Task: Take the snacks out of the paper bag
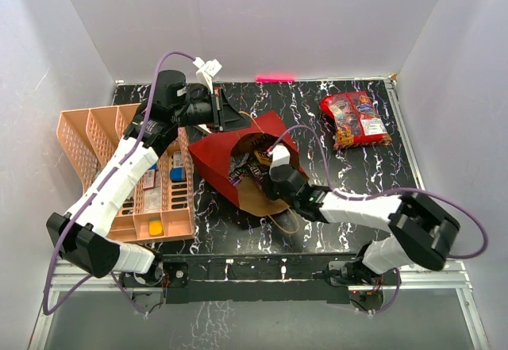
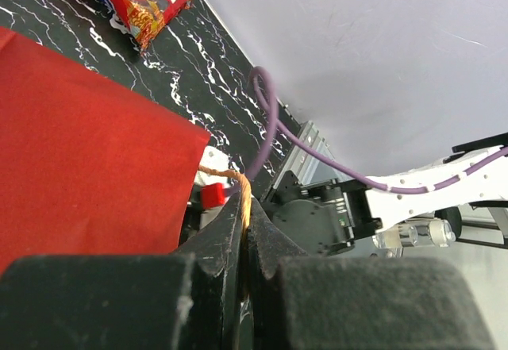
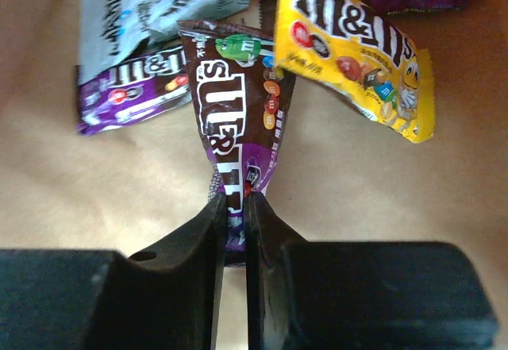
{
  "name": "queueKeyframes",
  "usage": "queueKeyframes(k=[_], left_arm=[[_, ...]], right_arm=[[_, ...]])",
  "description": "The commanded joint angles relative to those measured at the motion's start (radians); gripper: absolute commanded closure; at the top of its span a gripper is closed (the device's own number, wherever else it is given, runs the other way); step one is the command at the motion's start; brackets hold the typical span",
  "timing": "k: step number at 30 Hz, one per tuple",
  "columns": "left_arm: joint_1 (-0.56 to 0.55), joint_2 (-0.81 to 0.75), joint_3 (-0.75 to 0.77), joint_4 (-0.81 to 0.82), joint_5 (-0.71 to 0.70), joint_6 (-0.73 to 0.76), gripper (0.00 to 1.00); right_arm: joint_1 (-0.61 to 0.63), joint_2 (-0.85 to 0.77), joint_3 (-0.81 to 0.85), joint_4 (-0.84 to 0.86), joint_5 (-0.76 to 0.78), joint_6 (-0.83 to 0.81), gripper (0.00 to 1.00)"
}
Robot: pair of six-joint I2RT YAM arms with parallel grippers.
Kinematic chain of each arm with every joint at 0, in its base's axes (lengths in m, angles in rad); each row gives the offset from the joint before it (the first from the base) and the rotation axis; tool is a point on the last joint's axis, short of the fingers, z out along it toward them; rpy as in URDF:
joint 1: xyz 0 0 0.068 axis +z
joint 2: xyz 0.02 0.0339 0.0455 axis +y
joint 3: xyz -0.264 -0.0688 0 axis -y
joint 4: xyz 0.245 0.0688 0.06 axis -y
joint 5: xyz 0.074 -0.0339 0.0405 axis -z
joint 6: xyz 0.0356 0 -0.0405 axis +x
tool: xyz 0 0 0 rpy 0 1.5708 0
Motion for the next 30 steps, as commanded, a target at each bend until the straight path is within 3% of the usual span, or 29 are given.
queueKeyframes(k=[1,11,21,25,30], left_arm=[[-0.005,-0.014,0.049,-0.003,-0.003,0.013,1.0],[-0.005,-0.002,0.078,0.0,-0.024,0.002,1.0],[-0.005,0.019,0.056,0.039,-0.046,-0.024,1.0],[-0.005,0.036,0.051,0.049,-0.046,-0.03,1.0],[-0.005,0.038,0.048,0.034,-0.061,-0.017,1.0]], right_arm=[[0.018,-0.154,-0.025,-0.048,-0.006,0.055,0.85],[0.019,-0.316,-0.123,-0.054,-0.119,0.041,0.87],[0.019,-0.643,-0.026,-0.317,-0.252,-0.12,0.88],[0.019,-0.711,0.102,-0.442,-0.185,-0.161,0.88],[0.019,-0.733,0.247,-0.495,0.03,-0.204,0.88]])
